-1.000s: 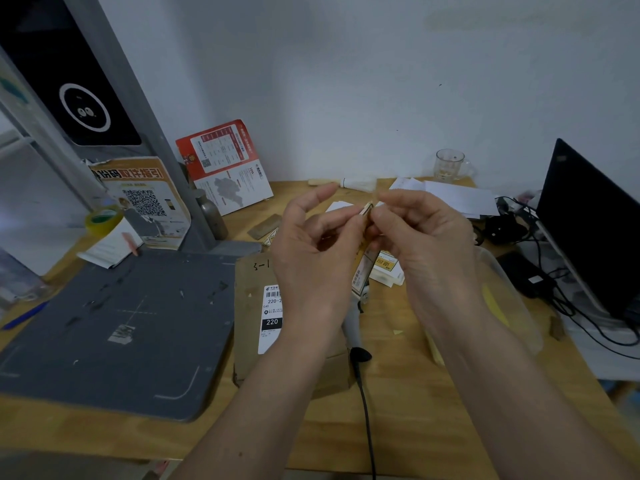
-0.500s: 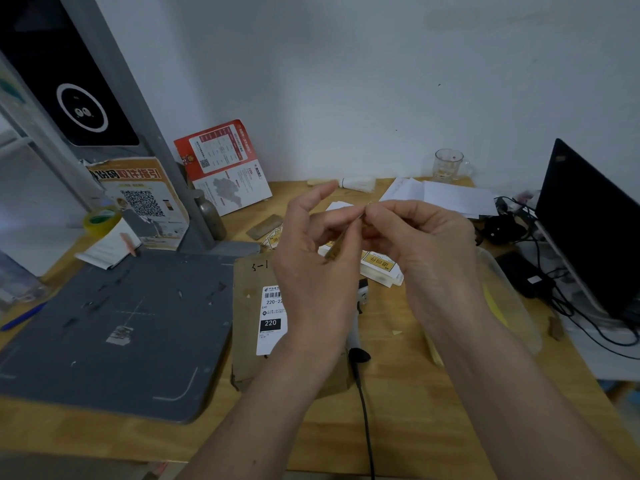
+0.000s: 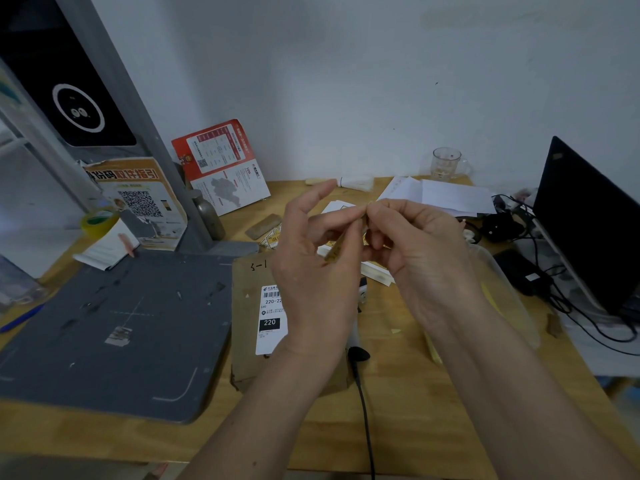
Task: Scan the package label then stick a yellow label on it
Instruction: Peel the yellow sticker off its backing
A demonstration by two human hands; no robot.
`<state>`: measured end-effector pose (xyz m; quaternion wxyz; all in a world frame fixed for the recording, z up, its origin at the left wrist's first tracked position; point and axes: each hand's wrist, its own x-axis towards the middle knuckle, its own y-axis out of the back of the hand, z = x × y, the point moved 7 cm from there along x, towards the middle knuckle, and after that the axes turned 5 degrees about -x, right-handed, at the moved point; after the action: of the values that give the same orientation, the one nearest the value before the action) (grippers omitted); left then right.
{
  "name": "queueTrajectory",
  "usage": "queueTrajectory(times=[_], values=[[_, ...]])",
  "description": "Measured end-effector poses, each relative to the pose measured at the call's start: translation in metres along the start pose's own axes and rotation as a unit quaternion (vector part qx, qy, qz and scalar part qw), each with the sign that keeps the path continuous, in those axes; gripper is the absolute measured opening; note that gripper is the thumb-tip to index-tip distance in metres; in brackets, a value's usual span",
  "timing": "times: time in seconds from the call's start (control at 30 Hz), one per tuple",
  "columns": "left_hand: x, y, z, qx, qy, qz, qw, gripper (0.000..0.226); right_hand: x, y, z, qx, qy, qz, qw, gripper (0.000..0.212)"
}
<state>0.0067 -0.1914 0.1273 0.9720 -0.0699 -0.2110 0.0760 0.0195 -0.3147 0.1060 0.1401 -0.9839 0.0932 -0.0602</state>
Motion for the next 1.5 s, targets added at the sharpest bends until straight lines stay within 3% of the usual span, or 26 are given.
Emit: queueTrajectory(times=[0.53, 0.83, 1.0, 1.5], values=[[0.000, 0.004, 0.000, -0.093, 0.068, 0.018, 0.993, 0.040, -0.004, -0.012, -0.002, 0.022, 0.004, 0.002, 1.000, 0.016], [0.011, 0.008, -0.008, -0.122, 0.150, -0.020, 0.981, 0.028, -0.004, -0.007, -0.014, -0.144, 0.051, -0.010, 0.988, 0.016], [0.020, 0.011, -0.011, -0.112, 0.174, -0.061, 0.976, 0.025, -0.003, -0.009, -0.015, -0.171, 0.052, -0.046, 0.983, 0.018], [0.026, 0.008, -0.021, -0.133, 0.184, -0.086, 0.970, 0.023, 0.003, -0.006, -0.017, -0.214, 0.075, -0.044, 0.973, 0.009]])
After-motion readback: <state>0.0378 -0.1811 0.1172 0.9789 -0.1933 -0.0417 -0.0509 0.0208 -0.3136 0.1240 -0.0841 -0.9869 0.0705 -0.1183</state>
